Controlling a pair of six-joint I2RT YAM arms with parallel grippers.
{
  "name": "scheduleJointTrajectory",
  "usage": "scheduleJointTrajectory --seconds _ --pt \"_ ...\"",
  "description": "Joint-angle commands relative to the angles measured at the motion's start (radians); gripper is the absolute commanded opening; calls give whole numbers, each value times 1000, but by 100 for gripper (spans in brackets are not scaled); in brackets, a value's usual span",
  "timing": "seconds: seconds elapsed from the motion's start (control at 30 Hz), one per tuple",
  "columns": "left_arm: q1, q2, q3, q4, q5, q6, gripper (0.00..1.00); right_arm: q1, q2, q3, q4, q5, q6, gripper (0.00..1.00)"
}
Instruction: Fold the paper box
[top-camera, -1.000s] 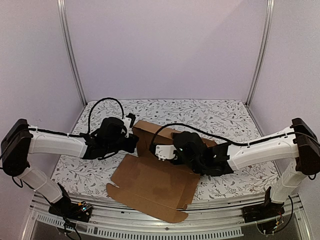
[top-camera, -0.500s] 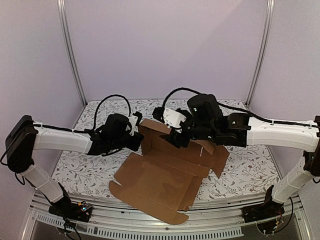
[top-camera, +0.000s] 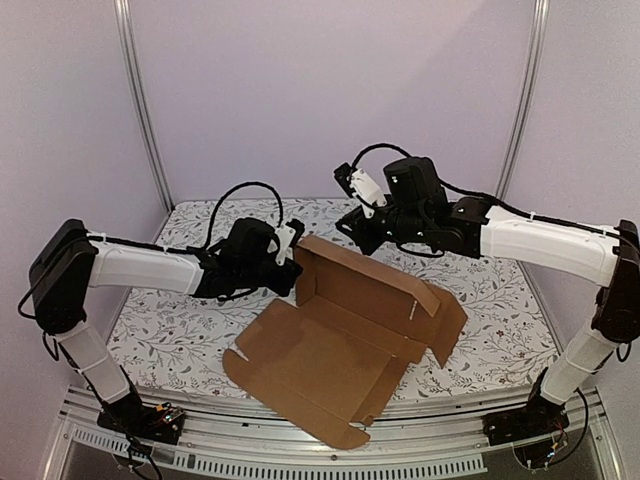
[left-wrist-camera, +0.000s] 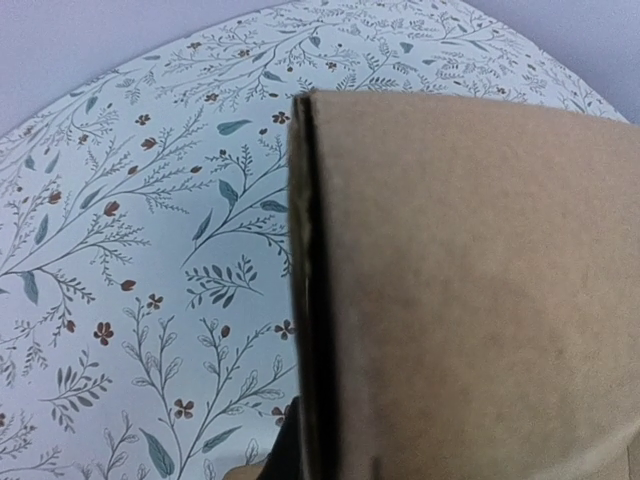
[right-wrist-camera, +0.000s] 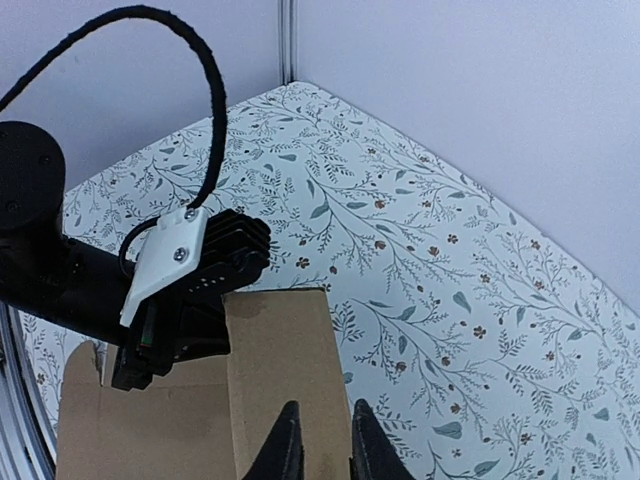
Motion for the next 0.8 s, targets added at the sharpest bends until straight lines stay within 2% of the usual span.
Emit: scheduleJointTrajectory --seconds 0.0,0.03,0.33,0.77 --pt "-14 29 11 11 21 22 0 -15 69 27 21 -25 99 3" --pt "-15 28 7 22 22 25 0 -16 79 31 31 -28 110 0" --pt "-15 57 -8 74 29 26 3 -27 205 106 90 -113 182 0" --pt "-23 87 -20 125 28 10 7 -34 336 197 100 -144 230 0"
